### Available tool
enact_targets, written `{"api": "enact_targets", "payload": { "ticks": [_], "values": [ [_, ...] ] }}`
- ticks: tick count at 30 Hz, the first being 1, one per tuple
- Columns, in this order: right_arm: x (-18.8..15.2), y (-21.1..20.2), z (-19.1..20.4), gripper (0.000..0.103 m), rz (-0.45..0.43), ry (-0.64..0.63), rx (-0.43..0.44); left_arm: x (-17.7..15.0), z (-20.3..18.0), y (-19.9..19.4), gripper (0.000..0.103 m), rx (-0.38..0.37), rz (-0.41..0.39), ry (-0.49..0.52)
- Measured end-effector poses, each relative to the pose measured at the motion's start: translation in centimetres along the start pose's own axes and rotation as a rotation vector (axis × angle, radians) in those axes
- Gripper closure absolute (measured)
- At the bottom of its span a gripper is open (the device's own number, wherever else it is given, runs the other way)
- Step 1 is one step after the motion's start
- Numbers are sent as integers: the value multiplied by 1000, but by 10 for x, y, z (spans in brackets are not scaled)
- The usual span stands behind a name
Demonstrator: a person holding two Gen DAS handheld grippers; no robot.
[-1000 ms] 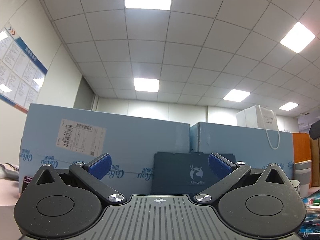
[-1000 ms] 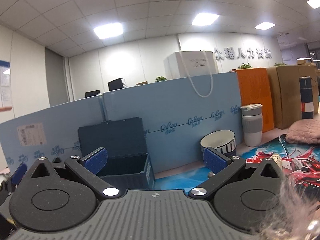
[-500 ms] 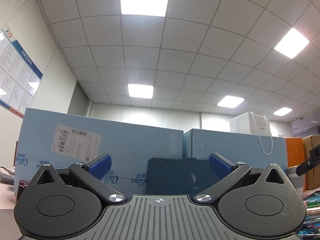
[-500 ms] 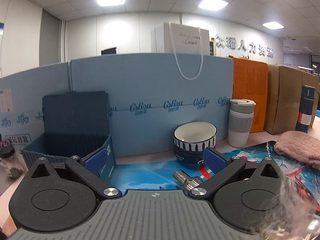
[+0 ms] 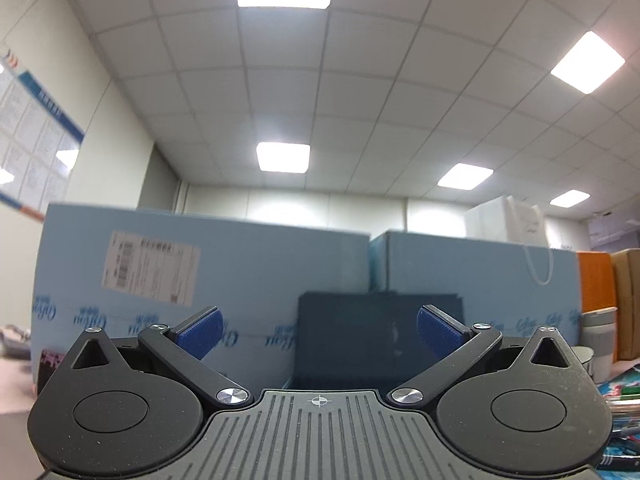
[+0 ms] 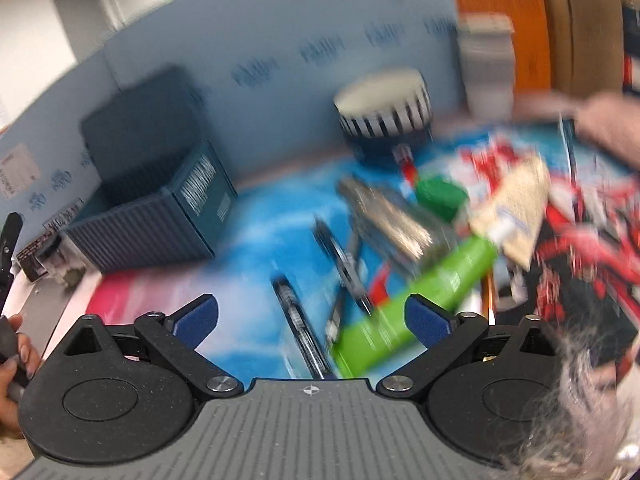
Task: Organize rigid objects
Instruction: 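Move the right tool down over the green tube on the mat, then close the right gripper on the green tube and lift it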
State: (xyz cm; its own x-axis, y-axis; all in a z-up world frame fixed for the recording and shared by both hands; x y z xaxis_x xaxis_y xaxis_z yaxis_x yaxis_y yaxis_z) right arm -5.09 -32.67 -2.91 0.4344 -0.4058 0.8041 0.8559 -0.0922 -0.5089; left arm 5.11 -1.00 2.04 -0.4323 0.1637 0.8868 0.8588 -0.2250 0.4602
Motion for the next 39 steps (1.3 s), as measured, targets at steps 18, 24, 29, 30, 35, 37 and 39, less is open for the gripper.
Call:
{"api": "enact_targets", "payload": {
  "ticks": [18,24,29,30,35,37,39],
  "values": [
    [-15,9,-70,42,-63,534,-129,-7,7,4,0,3,47,-56],
    [-14,17,-76,51,-210,566,-213,-7,8,5,0,3,49,-57],
    [-19,17,-77,81,-241,528,-261,-9,10,7,0,14,66,-68],
    [-20,16,-79,89,-243,542,-249,-9,11,7,0,13,69,-73],
    [-18,10,-78,92,-274,539,-219,-10,17,9,0,24,85,-109],
    [-14,2,-72,93,-307,519,-201,-11,23,13,0,37,108,-141],
    [-8,-7,-66,93,-350,489,-191,-13,31,22,0,53,158,-189]
  ]
}}
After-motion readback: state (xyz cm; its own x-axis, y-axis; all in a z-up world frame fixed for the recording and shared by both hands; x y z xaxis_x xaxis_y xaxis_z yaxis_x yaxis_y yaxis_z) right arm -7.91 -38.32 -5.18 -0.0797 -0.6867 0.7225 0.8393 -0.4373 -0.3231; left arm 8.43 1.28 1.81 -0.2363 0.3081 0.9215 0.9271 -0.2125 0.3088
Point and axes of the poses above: each gripper's, at about its wrist camera, not at the fingertips, and y roughly the way its jaws point, z to its left, x to its top, the point moved 9 cm from there along y, roughly the way its jaws point, and after that the axes turned 15 degrees about -z, right-handed, at the moved point
